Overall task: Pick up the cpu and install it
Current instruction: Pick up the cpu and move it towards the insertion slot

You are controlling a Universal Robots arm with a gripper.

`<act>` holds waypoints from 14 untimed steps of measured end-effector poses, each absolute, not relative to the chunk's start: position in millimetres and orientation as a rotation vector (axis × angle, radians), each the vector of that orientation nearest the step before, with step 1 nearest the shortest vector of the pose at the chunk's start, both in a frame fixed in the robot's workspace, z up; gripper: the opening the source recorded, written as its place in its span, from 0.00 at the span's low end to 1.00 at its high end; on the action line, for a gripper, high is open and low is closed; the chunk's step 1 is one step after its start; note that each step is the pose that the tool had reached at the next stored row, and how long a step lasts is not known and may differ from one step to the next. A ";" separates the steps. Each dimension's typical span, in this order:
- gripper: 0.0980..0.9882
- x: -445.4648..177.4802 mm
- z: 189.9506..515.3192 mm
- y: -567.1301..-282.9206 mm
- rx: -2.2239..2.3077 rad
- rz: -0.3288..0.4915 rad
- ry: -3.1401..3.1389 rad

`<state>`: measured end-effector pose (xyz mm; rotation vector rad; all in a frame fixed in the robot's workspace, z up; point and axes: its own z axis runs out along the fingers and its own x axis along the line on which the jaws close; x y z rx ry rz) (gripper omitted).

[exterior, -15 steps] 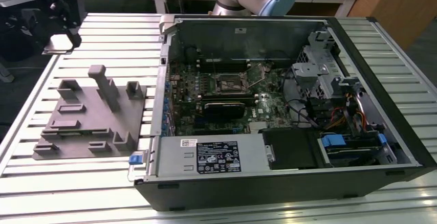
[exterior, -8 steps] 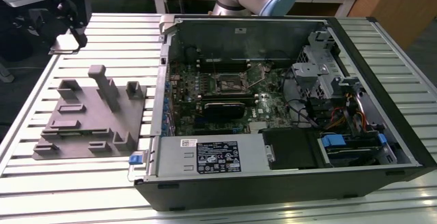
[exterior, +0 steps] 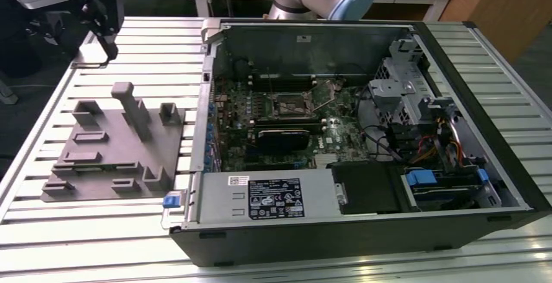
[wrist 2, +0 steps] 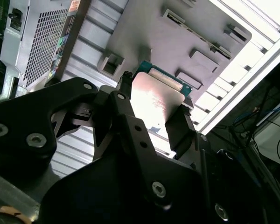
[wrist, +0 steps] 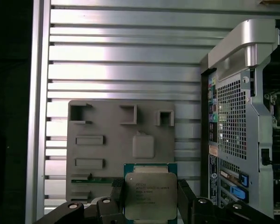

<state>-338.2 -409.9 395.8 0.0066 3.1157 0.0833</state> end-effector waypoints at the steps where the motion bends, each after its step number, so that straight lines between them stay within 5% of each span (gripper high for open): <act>1: 0.50 -336.9 395.8 -409.9 0.007 0.083 3.116; 14: 0.50 -320.5 395.7 -409.9 0.007 0.083 3.116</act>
